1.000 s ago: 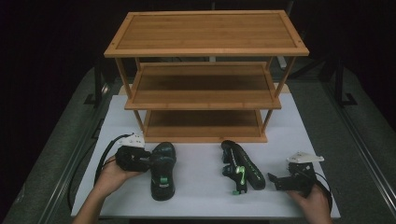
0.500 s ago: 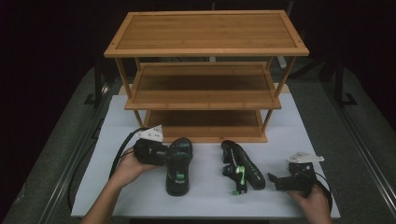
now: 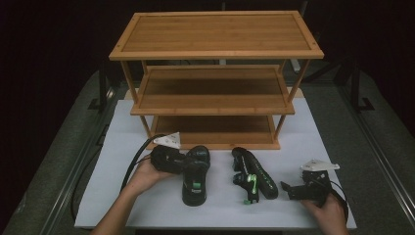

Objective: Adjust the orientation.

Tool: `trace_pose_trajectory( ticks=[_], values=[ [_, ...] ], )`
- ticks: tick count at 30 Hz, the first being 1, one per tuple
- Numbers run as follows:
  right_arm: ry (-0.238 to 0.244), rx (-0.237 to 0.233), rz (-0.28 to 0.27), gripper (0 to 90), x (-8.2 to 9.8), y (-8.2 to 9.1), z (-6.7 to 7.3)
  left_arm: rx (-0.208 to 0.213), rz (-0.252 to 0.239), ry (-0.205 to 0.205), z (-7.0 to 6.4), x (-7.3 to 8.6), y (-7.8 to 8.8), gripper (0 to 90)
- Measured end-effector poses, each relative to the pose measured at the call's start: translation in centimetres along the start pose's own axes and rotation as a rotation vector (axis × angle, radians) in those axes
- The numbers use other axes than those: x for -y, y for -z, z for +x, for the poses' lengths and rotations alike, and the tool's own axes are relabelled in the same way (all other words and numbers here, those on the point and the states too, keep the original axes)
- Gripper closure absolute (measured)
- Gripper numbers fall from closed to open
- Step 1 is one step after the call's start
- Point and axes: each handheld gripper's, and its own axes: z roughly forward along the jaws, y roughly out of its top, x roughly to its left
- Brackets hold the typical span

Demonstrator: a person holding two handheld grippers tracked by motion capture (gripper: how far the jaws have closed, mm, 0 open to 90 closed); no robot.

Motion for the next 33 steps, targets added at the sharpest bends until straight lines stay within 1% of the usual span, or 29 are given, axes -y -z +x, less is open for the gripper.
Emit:
trace_pose_trajectory(
  ticks=[2, 3, 4, 6, 9, 13, 15, 18, 20, 22, 28, 29, 31, 33],
  values=[
    [0.000, 0.000, 0.000, 0.6, 0.0, 0.0, 0.0, 0.002, 0.006, -0.005, 0.0, 0.0, 0.0, 67.0],
    [0.000, 0.000, 0.000, 0.6, 0.0, 0.0, 0.0, 0.005, 0.003, -0.006, 0.0, 0.0, 0.1, 64.4],
    [0.000, 0.000, 0.000, 0.6, 0.0, 0.0, 0.0, 0.012, -0.005, 0.001, 0.0, 0.0, 0.2, 61.5],
    [0.000, 0.000, 0.000, 0.6, 0.0, 0.0, 0.0, 0.004, -0.005, 0.002, -0.1, 0.0, 0.4, 54.3],
    [0.001, 0.000, -0.001, 0.7, 0.0, 0.0, 0.0, -0.024, 0.009, 0.000, -0.3, -0.1, 0.8, 42.0],
    [0.001, 0.000, -0.001, 0.7, 0.0, 0.0, 0.0, -0.063, 0.022, 0.003, -0.5, 0.1, 1.3, 22.5],
    [0.001, 0.000, -0.001, 0.6, 0.0, 0.0, 0.0, -0.077, 0.021, 0.010, -0.6, 0.2, 1.5, 15.8],
    [0.001, 0.000, -0.001, 0.6, 0.0, 0.0, 0.0, -0.114, 0.023, 0.028, -0.6, 0.8, 2.0, 8.3],
    [0.001, 0.000, 0.000, 0.7, 0.0, 0.0, 0.0, -0.135, 0.027, 0.033, -0.6, 1.2, 2.4, 6.7],
    [0.002, 0.000, 0.000, 0.6, 0.0, 0.0, 0.0, -0.148, 0.037, 0.040, -0.6, 1.6, 2.8, 1.9],
    [-0.001, -0.001, 0.001, 0.6, 0.0, 0.0, 0.0, -0.207, 0.041, 0.051, -1.0, 2.9, 4.3, 1.8],
    [0.000, 0.000, 0.001, 0.6, 0.0, 0.0, 0.0, -0.214, 0.044, 0.057, -1.1, 3.2, 4.5, 0.0],
    [0.000, -0.001, 0.001, 0.6, 0.0, 0.0, 0.0, -0.239, 0.053, 0.064, -1.2, 3.7, 4.9, 0.0],
    [0.000, -0.002, 0.002, 0.6, 0.0, 0.0, 0.0, -0.261, 0.052, 0.072, -1.4, 4.5, 5.3, 0.0]
  ],
)
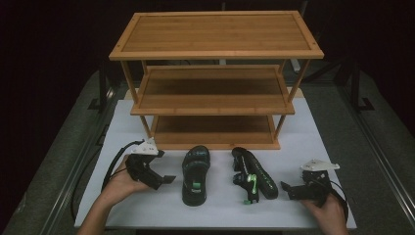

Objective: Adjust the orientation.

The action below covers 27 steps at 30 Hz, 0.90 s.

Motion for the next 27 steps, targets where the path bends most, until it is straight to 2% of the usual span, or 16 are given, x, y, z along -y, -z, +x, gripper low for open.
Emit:
trace_pose_trajectory(
  ticks=[3, 6, 8, 12, 14, 16, 19, 20, 21, 24, 25, 26, 27],
  values=[
    [-0.001, -0.003, -0.001, 0.6, 0.0, 0.0, -0.1, -0.040, -0.007, 0.006, 0.0, 1.3, 0.6, 0.0],
    [-0.001, -0.002, 0.004, 0.6, -0.1, 0.0, 0.0, -0.081, -0.005, 0.030, 0.2, 2.8, 1.0, 0.0],
    [-0.001, -0.002, 0.005, 0.5, -0.1, 0.0, 0.0, -0.120, 0.010, 0.047, 0.5, 4.0, 1.3, 0.0],
    [0.003, -0.001, 0.003, 0.6, -0.1, 0.0, 0.0, -0.165, 0.025, 0.085, 0.9, 6.0, 1.6, 0.0],
    [0.005, -0.001, 0.003, 0.6, 0.0, 0.0, 0.0, -0.205, 0.039, 0.098, 1.0, 7.1, 1.7, 0.0],
    [0.000, -0.002, 0.006, 0.6, -0.1, 0.0, 0.0, -0.218, 0.046, 0.113, 1.2, 8.0, 1.7, 0.0],
    [-0.004, 0.002, 0.006, 1.4, -0.1, 0.0, 0.0, -0.239, 0.056, 0.107, 1.4, 8.9, 1.5, 0.0],
    [-0.005, 0.005, 0.005, 2.7, -0.1, 0.0, 0.0, -0.220, 0.038, 0.126, 1.6, 9.2, 1.5, 0.0],
    [-0.006, 0.011, 0.002, 6.0, -0.2, 0.1, 0.0, -0.218, 0.038, 0.127, 1.7, 9.2, 1.5, 0.0],
    [-0.012, 0.022, -0.014, 23.4, -0.2, 0.5, 0.0, -0.220, 0.039, 0.125, 1.6, 9.2, 1.5, 0.0],
    [-0.016, 0.029, -0.011, 33.7, -0.3, 0.7, -0.1, -0.220, 0.040, 0.125, 1.6, 9.2, 1.5, 0.0],
    [-0.007, 0.024, -0.014, 49.1, -0.4, 0.9, -0.1, -0.219, 0.041, 0.125, 1.6, 9.2, 1.5, 0.0],
    [0.000, 0.034, -0.011, 56.0, -0.4, 1.1, -0.1, -0.221, 0.042, 0.123, 1.6, 9.2, 1.5, 0.0]
  ],
)
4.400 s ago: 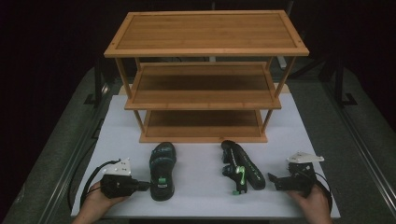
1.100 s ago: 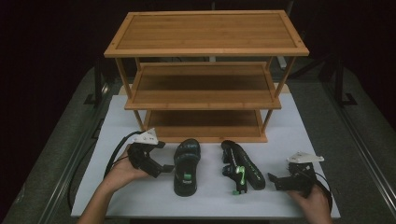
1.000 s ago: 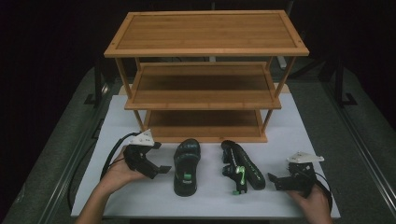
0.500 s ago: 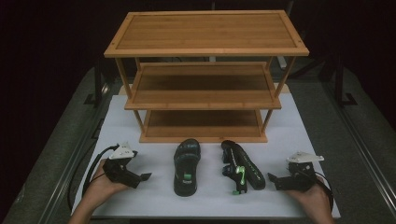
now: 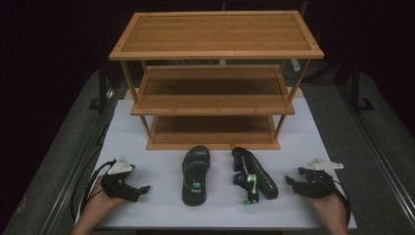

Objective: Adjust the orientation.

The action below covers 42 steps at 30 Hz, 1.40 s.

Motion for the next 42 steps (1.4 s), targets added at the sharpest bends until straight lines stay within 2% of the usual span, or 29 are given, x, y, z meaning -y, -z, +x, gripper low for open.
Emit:
trace_pose_trajectory(
  ticks=[2, 4, 5, 7, 9, 17, 20, 27, 33, 38, 40, 42],
  values=[
    [0.006, -0.002, 0.001, 74.1, -0.1, 0.2, -0.1, -0.002, 0.002, -0.001, 0.0, 0.0, 0.0, 0.0],
    [0.000, -0.025, -0.006, 86.3, -0.2, 0.5, -0.2, -0.002, 0.002, -0.001, 0.0, 0.0, 0.0, 0.0],
    [0.002, -0.039, -0.013, 89.4, -0.3, 0.7, -0.2, -0.002, 0.002, -0.001, 0.0, 0.0, 0.0, 0.0],
    [0.000, -0.092, -0.021, 89.5, -0.7, 1.0, -0.1, -0.002, 0.001, 0.000, 0.0, 0.0, 0.0, 0.0],
    [0.020, -0.129, -0.024, 89.6, -1.4, 1.3, 0.2, -0.001, 0.001, 0.000, 0.0, 0.0, 0.0, 0.0],
    [0.094, -0.235, -0.096, 89.4, -5.3, 2.4, 2.0, 0.001, -0.001, 0.000, 0.0, 0.0, 0.0, 0.0],
    [0.111, -0.280, -0.125, 89.4, -7.0, 2.5, 2.6, 0.000, -0.001, 0.000, 0.0, 0.0, 0.0, 0.0],
    [0.156, -0.365, -0.142, 89.4, -9.7, 1.6, 4.5, 0.001, -0.003, 0.003, 0.0, 0.0, 0.0, 0.0],
    [0.205, -0.380, -0.100, 89.5, -10.2, 0.6, 6.0, 0.001, -0.005, 0.005, 0.0, 0.0, -0.1, 0.0],
    [0.200, -0.385, -0.070, 89.5, -9.6, 0.2, 6.0, 0.002, -0.002, 0.002, 0.1, 0.0, -0.1, 0.0],
    [0.192, -0.398, -0.076, 89.6, -9.4, 0.2, 5.9, 0.001, -0.002, 0.002, 0.1, 0.0, 0.0, 0.0],
    [0.198, -0.384, -0.075, 89.6, -9.4, 0.2, 5.8, 0.001, -0.001, 0.002, 0.1, 0.0, 0.0, 0.0]
  ],
)
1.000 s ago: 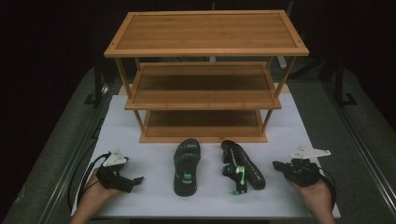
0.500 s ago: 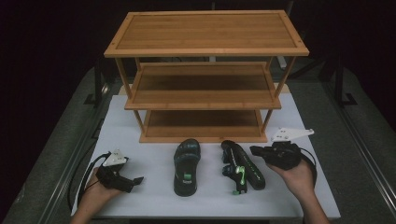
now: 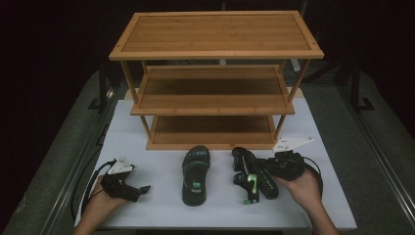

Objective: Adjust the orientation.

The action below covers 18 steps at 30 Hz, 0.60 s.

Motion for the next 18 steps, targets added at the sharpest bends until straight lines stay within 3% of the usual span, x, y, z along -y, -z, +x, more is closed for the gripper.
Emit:
trace_pose_trajectory(
  ticks=[18],
  values=[
    [-0.082, 0.080, -0.025, 89.7, 1.2, 1.3, -3.2, 0.001, 0.000, 0.002, 0.0, 0.0, 0.0, 0.0]
  ],
)
